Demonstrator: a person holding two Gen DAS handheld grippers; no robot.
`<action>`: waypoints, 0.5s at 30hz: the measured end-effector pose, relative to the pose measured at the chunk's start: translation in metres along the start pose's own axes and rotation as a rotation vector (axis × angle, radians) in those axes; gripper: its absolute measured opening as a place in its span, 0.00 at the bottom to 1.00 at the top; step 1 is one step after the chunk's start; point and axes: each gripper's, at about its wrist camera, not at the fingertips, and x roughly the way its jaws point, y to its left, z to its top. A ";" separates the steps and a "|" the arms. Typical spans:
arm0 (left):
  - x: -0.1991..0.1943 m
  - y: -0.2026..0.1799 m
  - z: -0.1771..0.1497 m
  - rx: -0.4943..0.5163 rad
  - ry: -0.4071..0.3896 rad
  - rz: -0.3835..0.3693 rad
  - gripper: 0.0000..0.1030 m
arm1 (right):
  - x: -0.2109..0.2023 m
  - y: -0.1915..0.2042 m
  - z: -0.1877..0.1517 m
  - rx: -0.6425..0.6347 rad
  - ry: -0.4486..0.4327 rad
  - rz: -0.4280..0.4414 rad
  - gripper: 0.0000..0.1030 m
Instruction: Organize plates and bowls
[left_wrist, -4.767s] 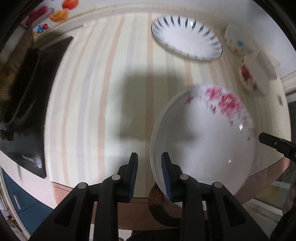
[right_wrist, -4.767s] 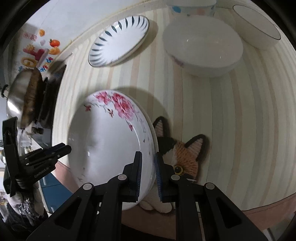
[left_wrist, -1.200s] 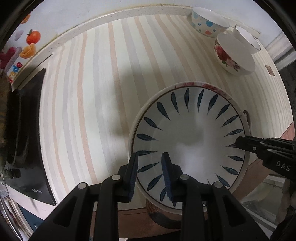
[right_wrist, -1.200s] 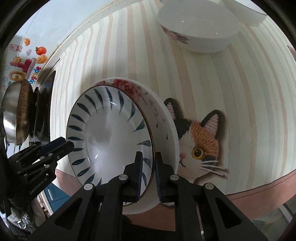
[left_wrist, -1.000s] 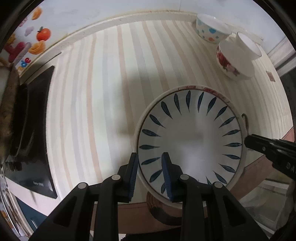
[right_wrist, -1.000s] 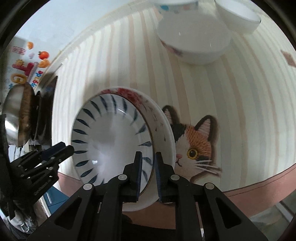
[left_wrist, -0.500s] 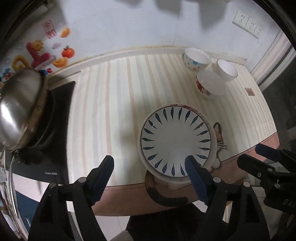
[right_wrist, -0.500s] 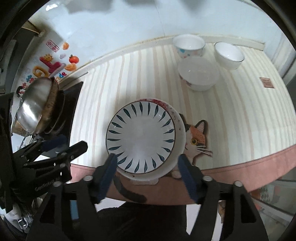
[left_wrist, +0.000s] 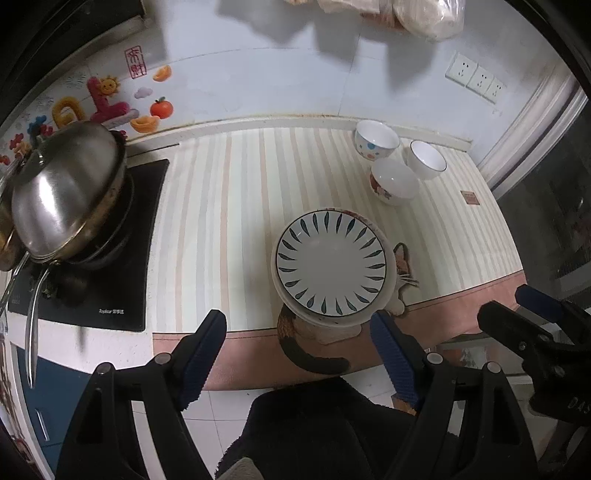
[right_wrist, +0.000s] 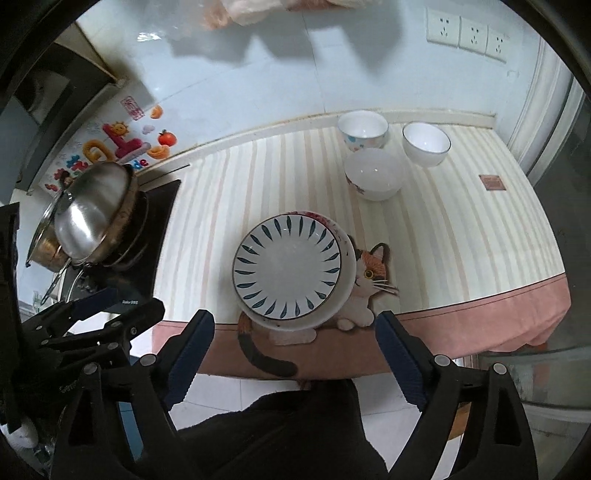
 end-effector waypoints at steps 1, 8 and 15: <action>-0.003 -0.001 -0.001 -0.004 -0.007 0.004 0.77 | -0.008 0.002 -0.002 -0.009 -0.009 -0.003 0.89; -0.008 -0.009 0.001 -0.031 -0.026 0.029 0.77 | -0.027 0.003 0.001 -0.050 -0.023 0.012 0.90; 0.015 -0.031 0.026 -0.057 -0.052 0.081 0.77 | -0.003 -0.029 0.023 -0.051 0.008 0.102 0.91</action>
